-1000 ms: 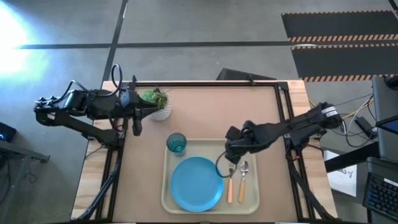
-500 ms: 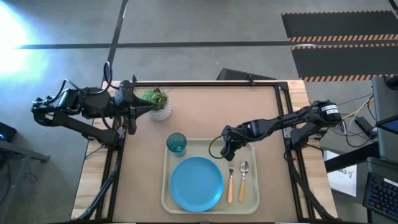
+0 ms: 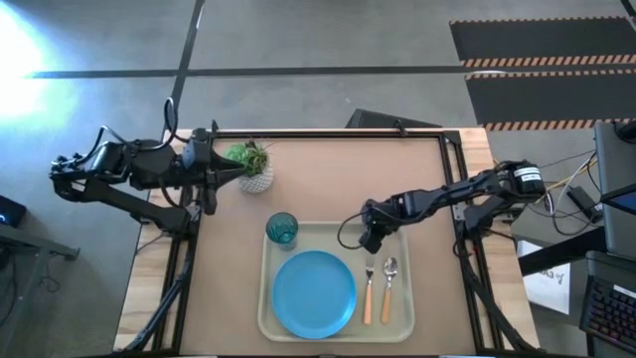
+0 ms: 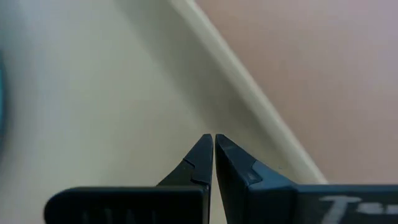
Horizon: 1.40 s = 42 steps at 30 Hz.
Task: Pick and place plate/cup/fork/spoon on tray
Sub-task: Adjust the gray tray
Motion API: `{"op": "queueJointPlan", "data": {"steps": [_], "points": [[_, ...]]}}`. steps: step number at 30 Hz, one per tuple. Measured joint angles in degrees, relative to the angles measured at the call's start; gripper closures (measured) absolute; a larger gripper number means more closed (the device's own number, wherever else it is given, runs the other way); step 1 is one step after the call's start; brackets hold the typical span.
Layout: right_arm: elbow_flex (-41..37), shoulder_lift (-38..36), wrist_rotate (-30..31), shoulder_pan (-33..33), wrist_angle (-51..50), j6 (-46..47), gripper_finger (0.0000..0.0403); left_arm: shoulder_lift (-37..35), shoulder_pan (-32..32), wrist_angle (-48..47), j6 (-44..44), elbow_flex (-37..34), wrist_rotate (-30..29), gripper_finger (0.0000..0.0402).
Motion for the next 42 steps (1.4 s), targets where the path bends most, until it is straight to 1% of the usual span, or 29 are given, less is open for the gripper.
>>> {"op": "queueJointPlan", "data": {"steps": [11, 17, 26, 30, 34, 37, 40, 42], "points": [[-0.03, 0.00, 1.16, -7.54, 0.37, -8.97, 0.0394, 0.69, 0.00, 0.04, -0.05, -0.70, 0.02, 0.0352], [-0.03, 0.00, 1.21, -10.76, 1.02, -11.31, 0.0394, 0.87, 0.00, 0.08, -0.07, -0.72, 0.02, 0.0352], [-0.29, 0.17, -0.56, -12.15, 1.25, -12.49, 0.0394, 0.80, 0.00, 0.08, -0.03, -0.72, 0.02, 0.0352], [-0.13, -0.15, 0.11, -11.53, 1.40, -12.52, 0.0394, 0.74, 0.00, 0.03, -0.02, -0.72, 0.01, 0.0352], [1.64, -1.79, 0.40, -11.49, 2.17, -12.73, 0.0394, 0.48, 0.00, -0.12, -0.03, -0.74, 0.02, 0.0352], [3.57, -3.19, 0.63, -11.25, 2.46, -13.23, 0.0394, 0.50, 0.00, -2.25, -0.53, -0.81, 0.17, 0.0352], [5.81, -5.33, 0.81, -11.07, 2.52, -13.95, 0.0394, 1.18, -0.02, -8.15, -5.62, -1.16, 0.58, 0.0352], [7.17, -6.96, 1.31, -11.11, 2.58, -14.93, 0.0394, 1.71, -0.02, -12.63, -9.86, -2.52, 3.08, 0.0352]]}}
